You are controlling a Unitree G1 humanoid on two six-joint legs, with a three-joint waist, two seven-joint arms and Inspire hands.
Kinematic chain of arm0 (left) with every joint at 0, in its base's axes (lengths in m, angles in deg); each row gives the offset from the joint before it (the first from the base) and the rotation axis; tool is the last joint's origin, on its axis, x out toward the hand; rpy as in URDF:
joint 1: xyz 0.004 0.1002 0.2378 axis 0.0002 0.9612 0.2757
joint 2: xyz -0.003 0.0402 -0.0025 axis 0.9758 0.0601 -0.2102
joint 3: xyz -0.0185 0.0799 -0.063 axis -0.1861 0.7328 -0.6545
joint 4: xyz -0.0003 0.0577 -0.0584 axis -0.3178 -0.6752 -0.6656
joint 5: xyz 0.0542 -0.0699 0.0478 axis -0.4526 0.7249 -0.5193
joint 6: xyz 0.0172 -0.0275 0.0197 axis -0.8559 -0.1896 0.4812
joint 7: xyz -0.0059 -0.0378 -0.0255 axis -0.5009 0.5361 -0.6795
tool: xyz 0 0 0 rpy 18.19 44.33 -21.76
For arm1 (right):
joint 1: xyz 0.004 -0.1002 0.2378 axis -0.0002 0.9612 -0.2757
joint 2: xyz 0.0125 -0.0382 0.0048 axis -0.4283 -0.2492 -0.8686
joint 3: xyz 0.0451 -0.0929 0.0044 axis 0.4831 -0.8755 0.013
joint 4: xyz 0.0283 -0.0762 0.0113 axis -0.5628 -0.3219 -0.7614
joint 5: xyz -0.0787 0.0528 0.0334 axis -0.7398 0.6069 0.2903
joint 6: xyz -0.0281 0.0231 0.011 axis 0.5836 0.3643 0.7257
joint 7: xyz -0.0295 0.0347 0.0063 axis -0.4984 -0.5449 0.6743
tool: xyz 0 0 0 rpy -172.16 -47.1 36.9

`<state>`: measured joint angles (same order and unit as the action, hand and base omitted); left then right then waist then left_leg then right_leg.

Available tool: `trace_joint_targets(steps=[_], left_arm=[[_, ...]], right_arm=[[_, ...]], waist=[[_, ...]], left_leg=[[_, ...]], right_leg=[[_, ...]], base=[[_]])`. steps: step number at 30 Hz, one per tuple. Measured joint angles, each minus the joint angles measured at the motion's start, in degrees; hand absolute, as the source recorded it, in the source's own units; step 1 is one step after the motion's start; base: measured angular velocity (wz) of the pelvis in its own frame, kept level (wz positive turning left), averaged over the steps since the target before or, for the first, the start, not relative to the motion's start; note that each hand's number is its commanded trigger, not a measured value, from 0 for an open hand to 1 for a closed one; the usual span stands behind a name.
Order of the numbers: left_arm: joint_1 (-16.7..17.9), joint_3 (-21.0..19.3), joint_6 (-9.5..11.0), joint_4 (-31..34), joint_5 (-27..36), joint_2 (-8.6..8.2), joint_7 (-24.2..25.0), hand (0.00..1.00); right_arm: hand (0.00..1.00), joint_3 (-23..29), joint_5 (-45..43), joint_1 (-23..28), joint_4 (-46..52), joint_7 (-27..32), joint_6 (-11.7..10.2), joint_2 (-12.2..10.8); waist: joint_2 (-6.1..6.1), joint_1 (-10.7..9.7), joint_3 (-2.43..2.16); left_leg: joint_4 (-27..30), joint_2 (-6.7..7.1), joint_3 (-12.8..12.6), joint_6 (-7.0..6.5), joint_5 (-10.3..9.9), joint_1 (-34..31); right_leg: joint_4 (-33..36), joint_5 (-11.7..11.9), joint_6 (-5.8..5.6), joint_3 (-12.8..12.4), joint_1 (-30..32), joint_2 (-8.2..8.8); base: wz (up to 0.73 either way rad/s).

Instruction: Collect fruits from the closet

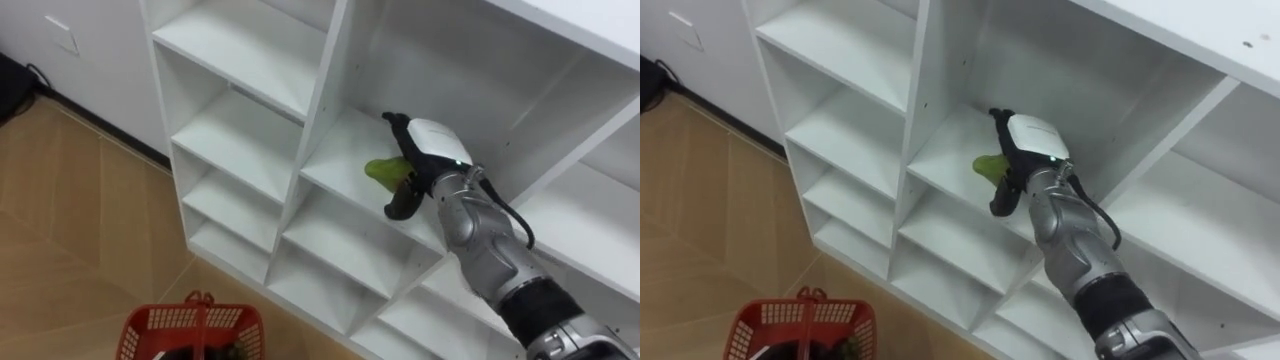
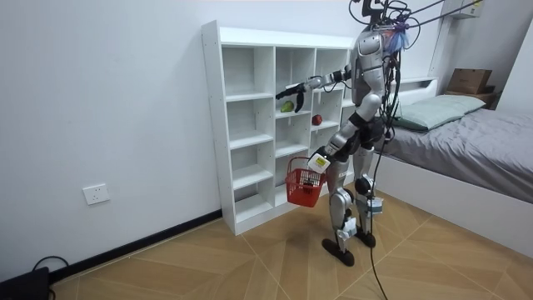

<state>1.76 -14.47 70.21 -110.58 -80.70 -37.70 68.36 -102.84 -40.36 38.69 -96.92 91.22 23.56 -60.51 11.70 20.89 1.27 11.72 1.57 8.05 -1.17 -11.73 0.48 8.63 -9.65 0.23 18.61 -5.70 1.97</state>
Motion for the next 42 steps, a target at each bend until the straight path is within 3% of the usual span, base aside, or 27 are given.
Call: trace_joint_targets(steps=[8,24,25,26,27,38,42], left_arm=[[0.3,-0.3,-0.7,0.0,-0.1,1.06,-0.5,1.00],[1.1,-1.0,-0.9,1.7,-5.6,1.37,-0.7,1.00],[1.1,-1.0,-0.9,1.7,-5.9,1.37,-0.7,1.00],[1.1,-1.0,-0.9,1.7,-6.8,1.37,-0.7,1.00],[1.0,-1.0,-0.9,1.7,-7.2,1.38,-0.7,1.00],[0.9,-1.0,-1.1,1.7,-9.2,1.39,-1.2,1.00],[0.7,-0.9,-1.2,1.7,-9.4,1.44,-1.8,1.00]], right_arm=[[0.00,0.0,2.1,0.0,-0.4,-0.4,-0.2,0.5],[0.00,0.1,3.0,-3.4,-5.6,-2.5,-0.7,0.8],[0.57,0.1,3.0,-3.4,-5.6,-2.7,-0.7,0.8],[0.85,0.1,3.0,-3.4,-5.6,-2.9,-0.7,0.8],[1.00,0.2,3.0,-3.4,-5.5,-2.9,-0.7,0.8],[1.00,-0.1,3.0,-3.7,-5.9,-6.7,-0.7,1.0],[1.00,-0.1,2.7,-3.8,-7.4,-6.1,0.0,1.4]], waist=[[0.07,0.0,0.03],[0.00,0.2,0.11],[-0.02,0.2,0.12],[-0.02,0.2,0.12],[-0.01,0.2,0.12],[-0.06,0.5,0.26],[0.23,1.7,0.37]], left_leg=[[0.1,0.02,0.1,0.02,0.0,0.0],[1.0,0.14,0.4,0.08,0.1,-1.1],[1.0,0.16,0.4,0.09,0.1,-1.2],[1.1,0.18,0.5,0.14,0.1,-1.3],[1.1,0.18,0.5,0.21,0.2,-1.7],[1.4,0.11,0.7,0.64,0.7,-3.0],[1.4,0.11,0.7,0.68,0.7,-3.3]], right_leg=[[0.0,0.0,0.00,0.1,0.0,0.00],[0.0,0.0,0.00,0.2,0.3,-0.02],[0.0,0.0,0.00,0.2,0.3,-0.01],[0.0,0.0,0.01,0.2,0.4,-0.01],[0.0,0.0,0.01,0.2,0.7,-0.01],[0.1,0.1,0.22,0.3,2.0,-0.09],[0.1,0.1,0.25,0.4,2.1,-0.09]], base=[[0.00],[0.00],[0.00],[0.00],[0.00],[0.00],[0.01]])
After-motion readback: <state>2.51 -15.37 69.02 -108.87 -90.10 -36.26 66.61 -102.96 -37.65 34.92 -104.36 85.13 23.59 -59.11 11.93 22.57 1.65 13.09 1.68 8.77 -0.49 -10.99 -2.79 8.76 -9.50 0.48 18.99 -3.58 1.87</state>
